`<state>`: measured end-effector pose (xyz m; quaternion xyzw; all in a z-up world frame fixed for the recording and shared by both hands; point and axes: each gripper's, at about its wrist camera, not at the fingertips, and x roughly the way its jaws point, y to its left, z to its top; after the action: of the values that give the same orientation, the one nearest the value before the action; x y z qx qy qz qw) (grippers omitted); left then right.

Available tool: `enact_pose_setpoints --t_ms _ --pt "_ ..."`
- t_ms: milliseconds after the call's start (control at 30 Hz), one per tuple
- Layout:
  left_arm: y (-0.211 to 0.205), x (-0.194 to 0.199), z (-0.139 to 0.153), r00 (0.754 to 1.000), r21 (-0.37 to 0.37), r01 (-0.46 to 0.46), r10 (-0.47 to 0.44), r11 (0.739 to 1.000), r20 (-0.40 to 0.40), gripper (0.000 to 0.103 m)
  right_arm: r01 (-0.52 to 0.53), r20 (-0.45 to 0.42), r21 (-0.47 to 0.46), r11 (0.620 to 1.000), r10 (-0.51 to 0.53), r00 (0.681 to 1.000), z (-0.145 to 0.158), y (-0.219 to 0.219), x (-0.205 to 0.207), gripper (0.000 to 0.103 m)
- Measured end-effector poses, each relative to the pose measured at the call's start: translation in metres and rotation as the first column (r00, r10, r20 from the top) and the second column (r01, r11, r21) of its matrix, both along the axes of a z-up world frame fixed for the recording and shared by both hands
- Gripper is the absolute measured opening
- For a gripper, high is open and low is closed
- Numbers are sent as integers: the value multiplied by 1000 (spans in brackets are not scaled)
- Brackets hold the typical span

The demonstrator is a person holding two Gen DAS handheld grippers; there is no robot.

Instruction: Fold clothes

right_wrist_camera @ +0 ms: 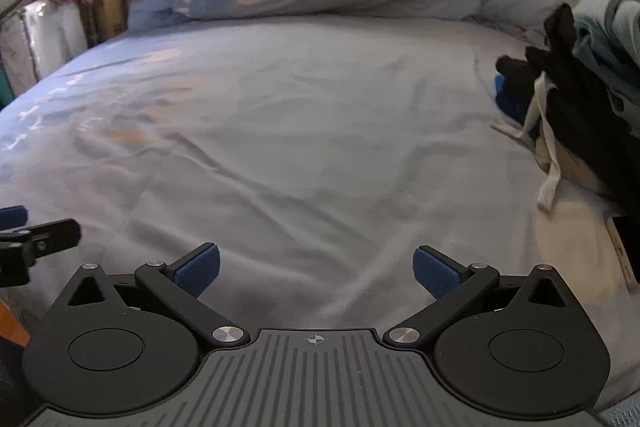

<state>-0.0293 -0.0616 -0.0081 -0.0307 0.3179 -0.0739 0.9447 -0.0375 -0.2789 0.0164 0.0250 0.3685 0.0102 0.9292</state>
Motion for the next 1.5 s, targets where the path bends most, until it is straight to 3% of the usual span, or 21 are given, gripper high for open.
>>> enact_pose_setpoints --t_ms 233,467,867,1500 --pt "2 -14 -6 1000 -32 21 -20 999 8 103 28 -61 -21 999 -29 998 -7 4 -9 103" --pt "3 -9 -11 999 -51 21 -23 999 -35 103 22 -85 -35 999 -25 996 -14 6 -15 103" --pt "-18 -10 -21 997 122 61 -53 991 -63 103 22 -94 -46 999 -26 995 -18 7 -21 103" --pt "-15 -12 -19 996 109 69 -61 992 -70 103 21 -92 -52 998 -26 995 -19 7 -24 103"
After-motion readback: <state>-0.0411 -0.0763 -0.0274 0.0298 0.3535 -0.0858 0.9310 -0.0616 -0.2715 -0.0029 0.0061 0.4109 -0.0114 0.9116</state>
